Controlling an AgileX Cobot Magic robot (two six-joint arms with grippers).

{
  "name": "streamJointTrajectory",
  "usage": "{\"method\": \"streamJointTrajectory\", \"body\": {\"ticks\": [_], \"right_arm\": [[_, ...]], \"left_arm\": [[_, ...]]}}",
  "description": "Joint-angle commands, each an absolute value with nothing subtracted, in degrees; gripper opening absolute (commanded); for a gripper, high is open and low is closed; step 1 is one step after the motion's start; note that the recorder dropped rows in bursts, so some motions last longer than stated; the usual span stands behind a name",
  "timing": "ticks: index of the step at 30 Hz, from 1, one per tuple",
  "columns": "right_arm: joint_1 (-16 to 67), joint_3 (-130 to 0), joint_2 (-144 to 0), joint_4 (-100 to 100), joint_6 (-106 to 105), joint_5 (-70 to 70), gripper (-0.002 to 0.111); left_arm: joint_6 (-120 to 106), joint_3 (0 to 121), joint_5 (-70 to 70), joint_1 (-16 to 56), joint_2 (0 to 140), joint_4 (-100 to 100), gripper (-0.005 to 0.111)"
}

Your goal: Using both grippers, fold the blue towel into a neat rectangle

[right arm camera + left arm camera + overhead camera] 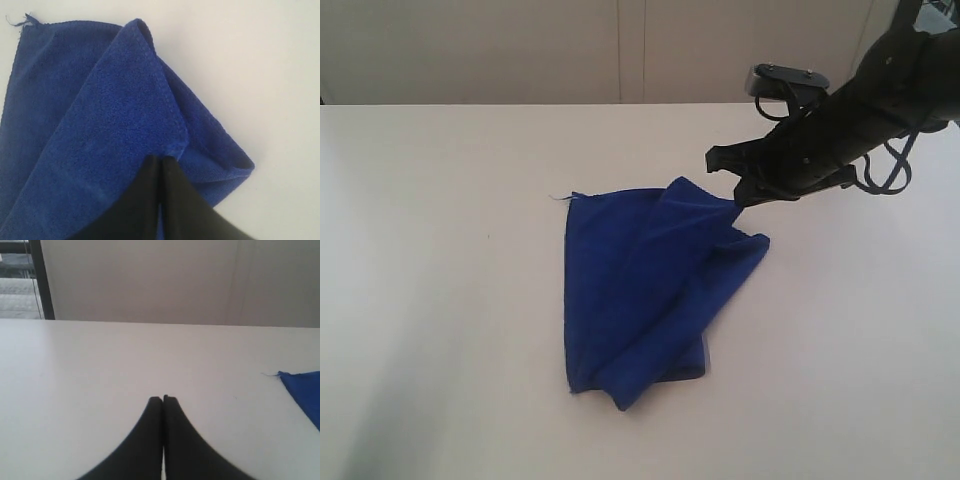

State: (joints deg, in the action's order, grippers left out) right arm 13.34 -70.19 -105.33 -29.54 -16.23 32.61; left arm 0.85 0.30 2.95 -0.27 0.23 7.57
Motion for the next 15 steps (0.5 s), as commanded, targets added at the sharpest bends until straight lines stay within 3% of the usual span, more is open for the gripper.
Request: {"method": "streamJointTrajectory", "body": {"ticks": [1, 15], "right_arm": [[13.6, -70.8, -102.8, -29.3, -15.1, 32.7, 0.000], [13.6, -70.8, -98.3, -27.1, -15.1, 41.8, 0.000]], "left_arm": [[4.9, 3.9, -3.0, 0.0, 1.2, 9.0, 0.000], [6.3, 39.2, -29.5, 0.0, 35.4, 9.0, 0.000]]}}
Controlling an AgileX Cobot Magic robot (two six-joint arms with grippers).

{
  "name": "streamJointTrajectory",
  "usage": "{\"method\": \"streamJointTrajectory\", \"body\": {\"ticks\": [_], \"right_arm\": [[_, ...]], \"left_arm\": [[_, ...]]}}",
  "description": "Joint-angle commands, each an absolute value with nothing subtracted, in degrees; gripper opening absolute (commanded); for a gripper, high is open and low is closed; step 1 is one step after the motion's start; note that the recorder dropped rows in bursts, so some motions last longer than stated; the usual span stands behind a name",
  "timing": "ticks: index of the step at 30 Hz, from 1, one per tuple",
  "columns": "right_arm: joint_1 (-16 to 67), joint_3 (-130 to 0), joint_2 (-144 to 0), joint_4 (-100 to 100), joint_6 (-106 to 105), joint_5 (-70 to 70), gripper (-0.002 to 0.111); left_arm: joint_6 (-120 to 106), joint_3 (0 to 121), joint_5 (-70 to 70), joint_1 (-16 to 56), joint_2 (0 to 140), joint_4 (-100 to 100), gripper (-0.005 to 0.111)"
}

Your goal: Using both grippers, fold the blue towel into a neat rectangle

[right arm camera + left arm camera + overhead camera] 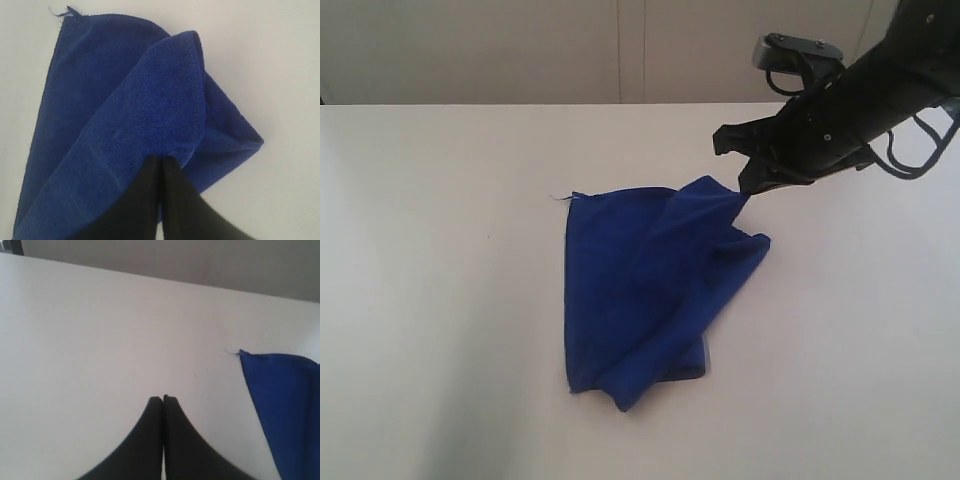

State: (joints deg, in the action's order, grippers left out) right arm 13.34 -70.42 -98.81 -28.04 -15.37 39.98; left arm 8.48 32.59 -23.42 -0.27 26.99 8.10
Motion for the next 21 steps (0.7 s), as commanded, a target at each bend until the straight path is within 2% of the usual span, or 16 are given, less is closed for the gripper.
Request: {"method": "streamJointTrajectory", "body": {"ticks": [1, 6, 16, 21], "right_arm": [[13.6, -70.8, -98.3, -27.1, -15.1, 42.1, 0.000], [13.6, -70.8, -98.3, -27.1, -15.1, 42.3, 0.000], [13.6, -70.8, -98.6, -27.1, -14.7, 43.5, 0.000], [13.6, -70.8, -98.6, -27.1, -14.1, 43.2, 0.000]], "left_arm": [[5.0, 40.3, -30.1, 0.0, 37.6, 9.0, 0.000], [-7.8, 47.6, -35.0, 0.0, 59.2, 15.6, 0.000], [-29.5, 61.2, -33.1, 0.3, 88.2, 40.2, 0.000], [-30.4, 68.5, -28.5, 4.5, 99.5, 41.0, 0.000]]}}
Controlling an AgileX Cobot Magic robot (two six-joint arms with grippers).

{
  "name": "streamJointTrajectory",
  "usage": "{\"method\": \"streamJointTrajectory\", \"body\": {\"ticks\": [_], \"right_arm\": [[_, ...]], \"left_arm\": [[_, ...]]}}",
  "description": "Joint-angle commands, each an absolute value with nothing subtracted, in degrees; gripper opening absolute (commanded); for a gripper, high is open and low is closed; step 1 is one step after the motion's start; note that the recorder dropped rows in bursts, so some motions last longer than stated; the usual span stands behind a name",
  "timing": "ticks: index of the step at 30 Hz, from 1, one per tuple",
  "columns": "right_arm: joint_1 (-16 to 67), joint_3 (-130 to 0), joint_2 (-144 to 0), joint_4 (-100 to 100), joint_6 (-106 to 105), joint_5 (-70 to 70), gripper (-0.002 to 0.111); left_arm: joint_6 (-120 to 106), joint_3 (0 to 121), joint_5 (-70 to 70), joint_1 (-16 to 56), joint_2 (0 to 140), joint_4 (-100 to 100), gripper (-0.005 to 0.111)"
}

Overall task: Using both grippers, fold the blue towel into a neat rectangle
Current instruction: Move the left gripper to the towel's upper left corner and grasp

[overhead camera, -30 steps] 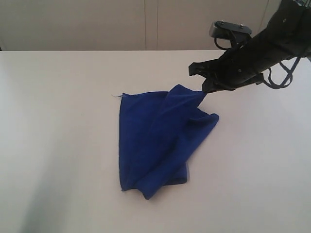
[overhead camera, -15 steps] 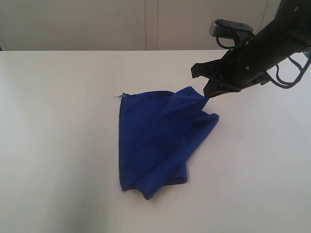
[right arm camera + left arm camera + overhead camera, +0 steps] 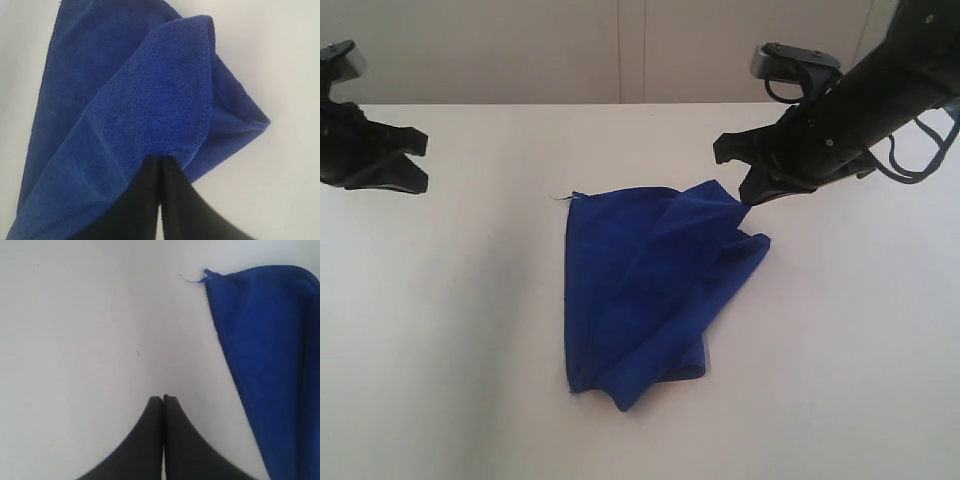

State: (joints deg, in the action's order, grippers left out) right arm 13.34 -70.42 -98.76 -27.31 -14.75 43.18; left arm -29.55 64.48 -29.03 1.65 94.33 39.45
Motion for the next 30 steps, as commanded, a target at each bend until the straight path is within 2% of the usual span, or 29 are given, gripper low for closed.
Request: {"method": "streamJointTrajectory", "body": {"ticks": [1, 5, 11, 20, 22, 27, 30], "right_arm": [[13.6, -70.8, -98.6, -27.1, -14.1, 43.2, 0.000], [13.6, -70.8, -98.7, -27.1, -13.7, 43.1, 0.000], [13.6, -70.7, -99.9, -27.1, -13.2, 43.0, 0.000], [13.6, -70.7, -101.7, -27.1, -13.2, 42.5, 0.000], [13.6, -70.7, -101.7, -27.1, -13.2, 41.9, 0.000], [13.6, -70.7, -101.7, -27.1, -13.2, 40.9, 0.000], [13.6, -70.7, -101.7, -27.1, -13.2, 40.4, 0.000]], "left_arm": [[-30.4, 70.0, -28.4, 5.5, 101.0, 41.0, 0.000], [-29.1, 79.2, -27.5, 10.6, 109.6, 41.1, 0.000], [-27.0, 88.2, -26.3, 14.4, 118.3, 41.1, 0.000], [-26.6, 94.8, -21.8, 17.3, 126.1, 41.5, 0.000], [-26.6, 94.7, -20.2, 17.9, 126.7, 41.5, 0.004], [-26.6, 94.9, -18.7, 18.6, 127.9, 42.4, 0.031], [-26.8, 94.9, -17.9, 18.9, 128.6, 43.4, 0.042]]}}
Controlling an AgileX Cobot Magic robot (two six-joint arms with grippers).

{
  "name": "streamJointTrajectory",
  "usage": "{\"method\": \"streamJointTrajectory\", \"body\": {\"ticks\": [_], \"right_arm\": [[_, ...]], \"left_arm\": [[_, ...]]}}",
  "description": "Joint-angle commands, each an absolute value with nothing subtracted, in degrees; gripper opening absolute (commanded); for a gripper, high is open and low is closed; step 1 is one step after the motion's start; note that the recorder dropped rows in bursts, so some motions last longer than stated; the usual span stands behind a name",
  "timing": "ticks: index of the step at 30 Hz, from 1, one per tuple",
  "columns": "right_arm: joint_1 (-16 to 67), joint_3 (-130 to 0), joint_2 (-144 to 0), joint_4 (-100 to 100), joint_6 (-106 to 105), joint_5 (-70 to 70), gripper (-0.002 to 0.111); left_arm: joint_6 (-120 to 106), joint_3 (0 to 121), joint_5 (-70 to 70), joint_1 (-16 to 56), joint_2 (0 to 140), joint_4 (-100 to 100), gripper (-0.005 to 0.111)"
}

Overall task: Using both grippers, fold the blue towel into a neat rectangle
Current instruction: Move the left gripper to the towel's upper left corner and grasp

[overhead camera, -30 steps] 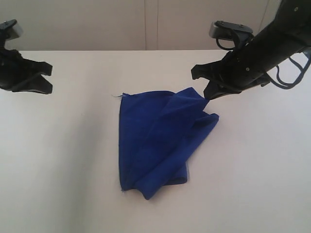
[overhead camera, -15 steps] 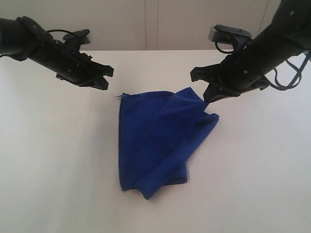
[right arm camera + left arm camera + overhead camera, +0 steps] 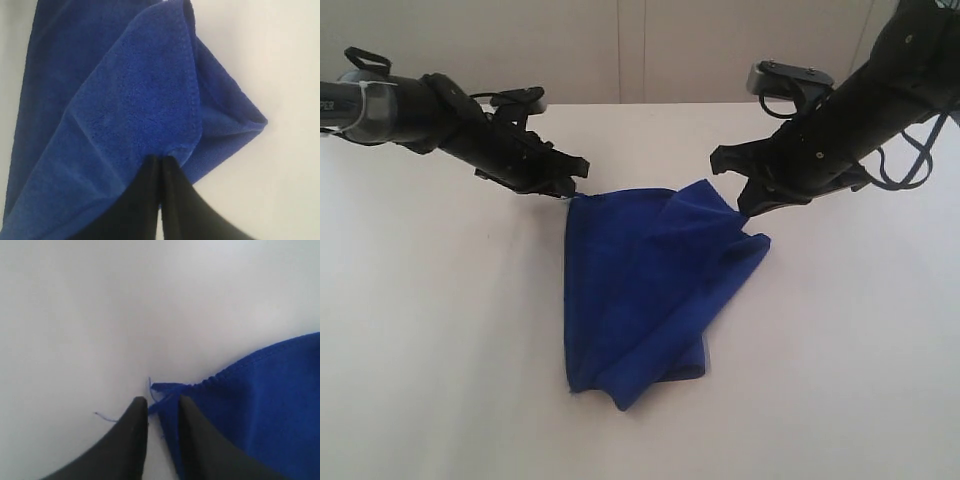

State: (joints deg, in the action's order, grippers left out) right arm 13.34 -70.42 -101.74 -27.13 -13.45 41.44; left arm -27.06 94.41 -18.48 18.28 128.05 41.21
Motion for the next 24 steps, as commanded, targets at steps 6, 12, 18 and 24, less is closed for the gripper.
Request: {"method": "streamJointTrajectory", "body": {"ticks": [6, 12, 18, 24], "right_arm": [[13.6, -70.7, -101.7, -27.1, -13.2, 40.4, 0.000], [13.6, -70.7, -101.7, -27.1, -13.2, 40.2, 0.000], [13.6, -70.7, -101.7, -27.1, -13.2, 40.2, 0.000], [13.6, -70.7, -101.7, -27.1, -13.2, 40.2, 0.000]], "left_arm": [[-26.9, 94.9, -17.6, 19.0, 130.0, 43.7, 0.044], [-26.9, 94.9, -18.3, 20.0, 130.7, 44.7, 0.044], [-27.0, 94.9, -18.9, 20.7, 130.7, 44.5, 0.044], [-27.0, 94.9, -19.5, 20.7, 130.7, 42.9, 0.035]]}}
